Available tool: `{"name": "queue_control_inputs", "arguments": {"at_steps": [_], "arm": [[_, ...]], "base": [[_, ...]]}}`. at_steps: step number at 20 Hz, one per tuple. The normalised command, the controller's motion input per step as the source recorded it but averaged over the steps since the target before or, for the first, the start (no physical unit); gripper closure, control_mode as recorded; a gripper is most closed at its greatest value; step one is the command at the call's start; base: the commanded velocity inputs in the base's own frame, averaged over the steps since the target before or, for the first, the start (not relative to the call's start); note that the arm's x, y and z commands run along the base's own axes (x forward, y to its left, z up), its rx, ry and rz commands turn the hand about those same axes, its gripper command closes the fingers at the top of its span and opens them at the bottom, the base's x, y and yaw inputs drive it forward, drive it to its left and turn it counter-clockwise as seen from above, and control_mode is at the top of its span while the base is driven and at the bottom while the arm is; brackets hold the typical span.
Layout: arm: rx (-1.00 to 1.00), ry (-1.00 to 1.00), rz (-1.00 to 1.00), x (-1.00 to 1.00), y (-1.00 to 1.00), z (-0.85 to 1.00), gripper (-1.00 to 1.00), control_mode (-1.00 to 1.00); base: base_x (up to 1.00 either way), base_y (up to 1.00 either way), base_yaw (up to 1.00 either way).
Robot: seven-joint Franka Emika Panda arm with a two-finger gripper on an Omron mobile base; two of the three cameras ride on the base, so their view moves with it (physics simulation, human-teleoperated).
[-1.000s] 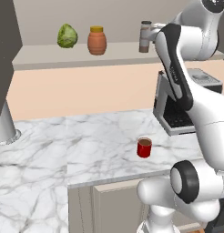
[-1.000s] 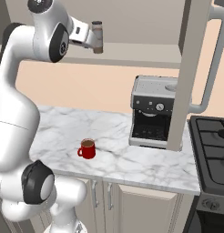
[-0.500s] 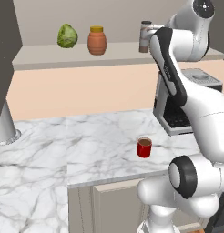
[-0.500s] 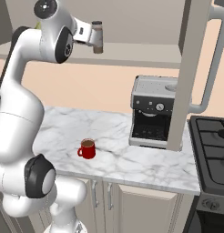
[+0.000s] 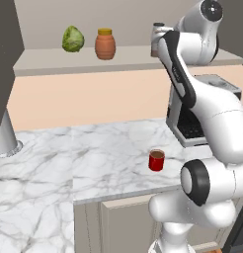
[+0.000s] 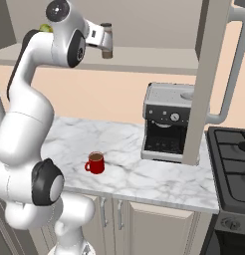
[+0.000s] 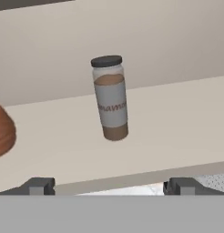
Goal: Pick the cinnamon and honey bottle from the cabinet and place them next to the mug.
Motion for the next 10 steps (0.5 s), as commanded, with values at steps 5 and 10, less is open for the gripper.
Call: {"name": "queue_control_inputs", "arguments": {"at_steps": [5,10], "arm": [[0.0,0.0,-0.01,0.33,-0.02,-0.13,-1.0,-1.0],[0.0,0.02,-0.01,0.26,0.0,-0.11,-1.0,-1.0]], "base": [[0.0,0.0,0.0],[0.0,0.0,0.0]]}}
